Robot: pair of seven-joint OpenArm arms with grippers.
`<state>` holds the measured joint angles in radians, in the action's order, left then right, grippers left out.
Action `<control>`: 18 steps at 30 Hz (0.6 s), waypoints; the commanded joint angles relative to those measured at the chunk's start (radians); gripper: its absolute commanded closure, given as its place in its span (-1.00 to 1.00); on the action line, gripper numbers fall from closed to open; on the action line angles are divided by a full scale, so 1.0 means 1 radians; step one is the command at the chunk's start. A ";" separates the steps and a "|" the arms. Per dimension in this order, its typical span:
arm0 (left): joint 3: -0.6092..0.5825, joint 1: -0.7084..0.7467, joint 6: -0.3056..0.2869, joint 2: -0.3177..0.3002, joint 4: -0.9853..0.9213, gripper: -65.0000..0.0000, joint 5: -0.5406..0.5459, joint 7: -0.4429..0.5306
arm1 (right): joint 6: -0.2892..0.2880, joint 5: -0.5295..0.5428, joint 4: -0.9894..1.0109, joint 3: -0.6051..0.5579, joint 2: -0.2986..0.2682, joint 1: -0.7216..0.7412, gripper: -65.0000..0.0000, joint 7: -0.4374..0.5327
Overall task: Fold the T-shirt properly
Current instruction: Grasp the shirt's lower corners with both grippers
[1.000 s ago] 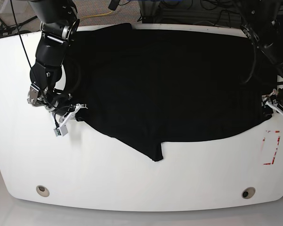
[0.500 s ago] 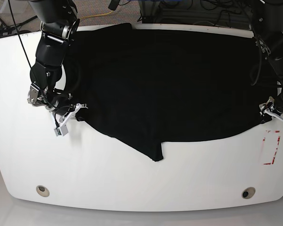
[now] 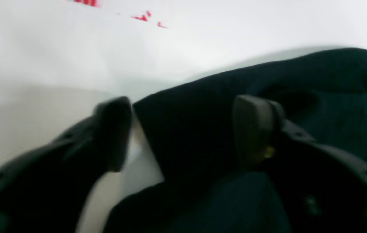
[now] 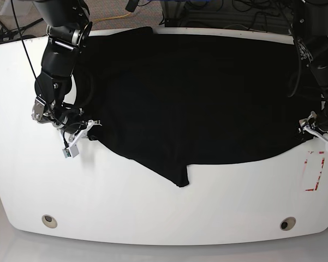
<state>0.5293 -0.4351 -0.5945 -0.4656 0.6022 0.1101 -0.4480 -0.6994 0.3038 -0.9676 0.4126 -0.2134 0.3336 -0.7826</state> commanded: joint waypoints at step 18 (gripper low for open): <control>-0.045 -0.020 -0.003 0.015 0.246 0.98 -0.003 -0.016 | 0.005 -0.016 -0.231 0.001 0.019 -0.008 1.00 -0.019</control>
<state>0.5152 -0.4217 -0.5949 -0.4229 0.7681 0.0883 -0.4885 -0.6888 0.2668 -1.1416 0.4122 -0.1814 0.2924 -0.8268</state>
